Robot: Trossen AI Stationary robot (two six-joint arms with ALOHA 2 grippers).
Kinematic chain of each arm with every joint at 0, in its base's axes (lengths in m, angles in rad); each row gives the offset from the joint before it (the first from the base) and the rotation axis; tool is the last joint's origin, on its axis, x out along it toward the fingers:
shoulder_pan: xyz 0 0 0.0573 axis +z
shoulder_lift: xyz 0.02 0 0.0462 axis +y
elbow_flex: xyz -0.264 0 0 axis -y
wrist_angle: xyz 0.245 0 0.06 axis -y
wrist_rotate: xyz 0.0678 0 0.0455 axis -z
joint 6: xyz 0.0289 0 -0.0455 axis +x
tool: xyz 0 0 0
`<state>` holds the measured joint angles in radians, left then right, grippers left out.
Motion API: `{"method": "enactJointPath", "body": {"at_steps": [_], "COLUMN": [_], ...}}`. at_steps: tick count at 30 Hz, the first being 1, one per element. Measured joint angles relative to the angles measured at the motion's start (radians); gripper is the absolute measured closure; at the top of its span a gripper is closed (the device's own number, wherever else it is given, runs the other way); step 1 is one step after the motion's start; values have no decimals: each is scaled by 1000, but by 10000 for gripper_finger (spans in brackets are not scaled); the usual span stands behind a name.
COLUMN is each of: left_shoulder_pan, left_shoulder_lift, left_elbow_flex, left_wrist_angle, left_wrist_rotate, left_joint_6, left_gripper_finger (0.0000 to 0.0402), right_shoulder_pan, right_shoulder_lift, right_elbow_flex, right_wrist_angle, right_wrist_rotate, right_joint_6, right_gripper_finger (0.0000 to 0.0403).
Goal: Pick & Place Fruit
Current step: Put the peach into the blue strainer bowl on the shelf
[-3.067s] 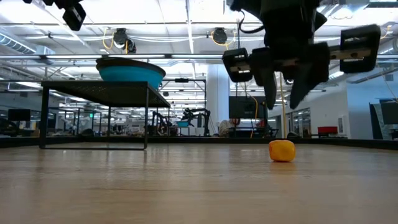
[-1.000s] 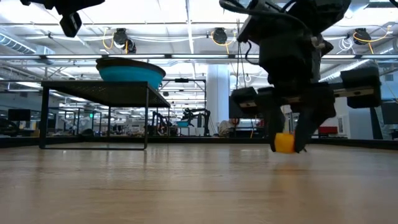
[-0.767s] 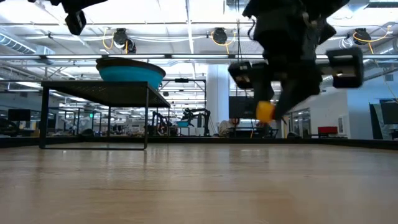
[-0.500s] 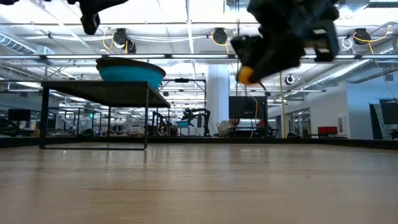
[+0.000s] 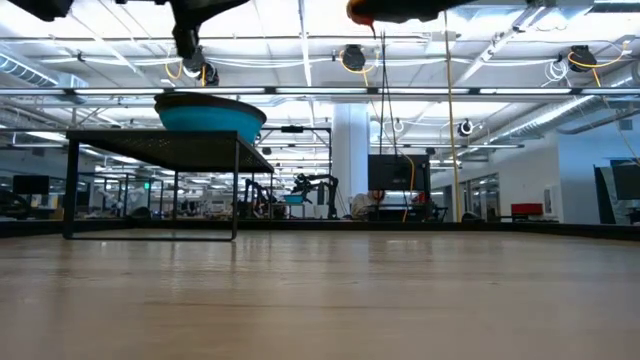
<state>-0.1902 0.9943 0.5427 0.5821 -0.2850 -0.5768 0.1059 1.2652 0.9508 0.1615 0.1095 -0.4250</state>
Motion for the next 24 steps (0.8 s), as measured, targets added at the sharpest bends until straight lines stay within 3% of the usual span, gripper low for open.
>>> {"method": "enactJointPath", "body": {"at_steps": [4,12,24], "left_shoulder_pan": [0,13,65], "left_shoulder_lift": [85,228,374], "left_elbow_flex": [38,183,344], "left_wrist_angle": [80,53,-86], "left_wrist_rotate": [-2,-3,91], "left_joint_6": [28,38,-152], "left_gripper_finger": [179,178,178], "right_shoulder_pan": [0,0,0], "right_shoulder_lift": [2,9,9], "right_elbow_flex": [0,0,0], "right_wrist_angle": [68,120,127], "right_wrist_rotate": [-1,0,2], "right_joint_6": [2,-4,-13], "right_gripper_finger": [296,295,294]}}
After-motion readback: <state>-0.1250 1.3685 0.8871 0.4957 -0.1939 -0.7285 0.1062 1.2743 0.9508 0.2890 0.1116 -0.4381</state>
